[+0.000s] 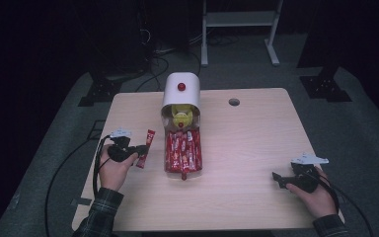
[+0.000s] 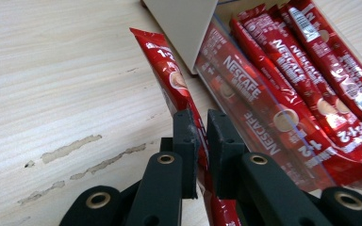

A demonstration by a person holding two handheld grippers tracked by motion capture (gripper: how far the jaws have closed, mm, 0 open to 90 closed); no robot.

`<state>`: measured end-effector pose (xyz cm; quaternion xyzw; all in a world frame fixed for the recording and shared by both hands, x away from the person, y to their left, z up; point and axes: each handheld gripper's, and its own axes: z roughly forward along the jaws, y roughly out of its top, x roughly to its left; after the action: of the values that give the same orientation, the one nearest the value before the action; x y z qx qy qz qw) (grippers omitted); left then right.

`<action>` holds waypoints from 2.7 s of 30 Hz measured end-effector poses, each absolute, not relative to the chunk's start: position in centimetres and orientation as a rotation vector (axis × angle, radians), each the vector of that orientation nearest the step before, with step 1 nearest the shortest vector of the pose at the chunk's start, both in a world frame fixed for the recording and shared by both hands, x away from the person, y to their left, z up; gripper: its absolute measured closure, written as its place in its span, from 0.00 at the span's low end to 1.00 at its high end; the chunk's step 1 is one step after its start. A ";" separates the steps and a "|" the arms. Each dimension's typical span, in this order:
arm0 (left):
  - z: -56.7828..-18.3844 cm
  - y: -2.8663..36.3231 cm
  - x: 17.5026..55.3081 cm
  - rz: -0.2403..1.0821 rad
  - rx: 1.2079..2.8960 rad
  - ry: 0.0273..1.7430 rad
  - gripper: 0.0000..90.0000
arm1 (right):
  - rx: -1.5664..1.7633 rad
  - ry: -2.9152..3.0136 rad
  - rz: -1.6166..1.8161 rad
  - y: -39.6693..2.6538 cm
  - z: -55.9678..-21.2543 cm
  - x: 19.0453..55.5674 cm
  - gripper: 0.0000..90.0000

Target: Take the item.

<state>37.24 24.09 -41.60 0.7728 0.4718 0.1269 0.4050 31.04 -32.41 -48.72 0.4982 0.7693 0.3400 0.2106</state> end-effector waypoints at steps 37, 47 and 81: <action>-44.9 21.7 38.7 0.257 2.043 1.221 0.92 | 1.386 2.137 0.945 -32.4 -48.7 31.0 0.13; -45.5 21.4 38.8 0.242 2.065 1.227 0.92 | 1.386 2.137 0.945 -32.4 -48.7 31.0 0.13; -45.5 21.8 38.8 0.304 2.099 1.228 0.71 | 1.386 2.137 0.945 -32.4 -48.7 31.0 0.13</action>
<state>38.84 21.83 -45.49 0.8059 0.4716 0.1166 0.3384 31.04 -32.40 -48.73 0.4987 0.7690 0.3400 0.2107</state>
